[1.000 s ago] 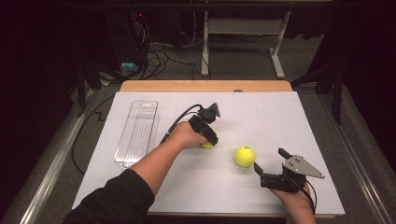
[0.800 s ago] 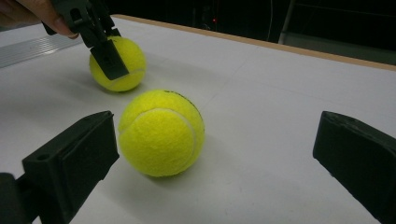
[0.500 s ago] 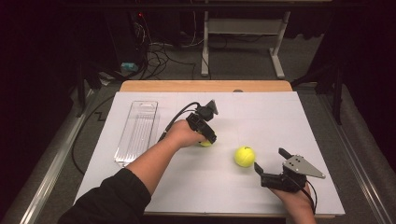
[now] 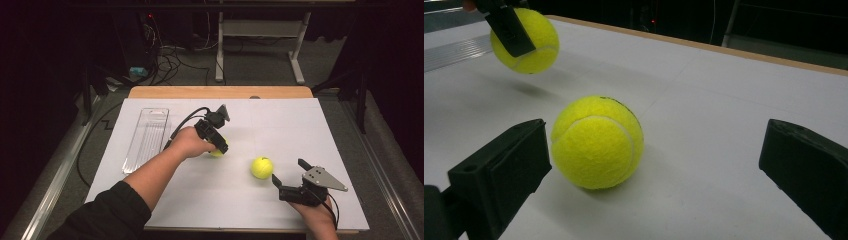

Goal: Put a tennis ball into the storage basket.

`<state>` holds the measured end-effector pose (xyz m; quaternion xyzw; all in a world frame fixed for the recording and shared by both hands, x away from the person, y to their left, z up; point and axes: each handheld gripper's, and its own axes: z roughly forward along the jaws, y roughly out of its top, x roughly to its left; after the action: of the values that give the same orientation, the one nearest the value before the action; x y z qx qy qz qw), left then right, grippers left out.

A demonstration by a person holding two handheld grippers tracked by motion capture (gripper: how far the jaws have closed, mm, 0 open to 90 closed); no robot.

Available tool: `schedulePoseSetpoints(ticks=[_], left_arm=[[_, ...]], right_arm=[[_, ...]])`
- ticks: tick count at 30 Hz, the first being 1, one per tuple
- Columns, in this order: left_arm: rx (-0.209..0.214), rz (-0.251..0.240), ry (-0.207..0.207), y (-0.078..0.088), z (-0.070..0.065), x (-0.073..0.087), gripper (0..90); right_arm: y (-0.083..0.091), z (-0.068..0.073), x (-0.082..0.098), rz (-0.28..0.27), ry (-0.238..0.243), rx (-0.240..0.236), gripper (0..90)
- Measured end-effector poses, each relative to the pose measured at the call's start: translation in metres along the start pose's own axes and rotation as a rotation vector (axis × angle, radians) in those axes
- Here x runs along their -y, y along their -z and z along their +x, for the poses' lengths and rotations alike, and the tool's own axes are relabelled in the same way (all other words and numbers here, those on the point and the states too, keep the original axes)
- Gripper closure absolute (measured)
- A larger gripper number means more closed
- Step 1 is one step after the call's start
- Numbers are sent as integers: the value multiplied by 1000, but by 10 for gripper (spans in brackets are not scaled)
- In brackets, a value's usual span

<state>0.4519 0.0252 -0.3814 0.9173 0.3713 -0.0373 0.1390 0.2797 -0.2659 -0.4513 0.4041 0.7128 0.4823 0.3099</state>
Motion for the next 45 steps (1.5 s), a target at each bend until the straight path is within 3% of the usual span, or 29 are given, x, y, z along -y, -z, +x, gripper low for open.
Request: schedulePoseSetpoints(ticks=[8,12,23,28,45], left_arm=[[-7,10,-8,6,-2,4,269],[-13,0,8,10,-1,8,269],[-30,-7,28,18,6,18,269],[-42,-2,35,24,11,25,269],[-44,-1,64,38,24,44,269]], right_arm=[[0,0,0,-1,3,-5,0],[0,1,0,-8,5,-9,0],[-4,7,1,-25,23,-19,0],[-6,10,5,-7,35,-33,0],[-3,9,6,-21,9,-30,0]])
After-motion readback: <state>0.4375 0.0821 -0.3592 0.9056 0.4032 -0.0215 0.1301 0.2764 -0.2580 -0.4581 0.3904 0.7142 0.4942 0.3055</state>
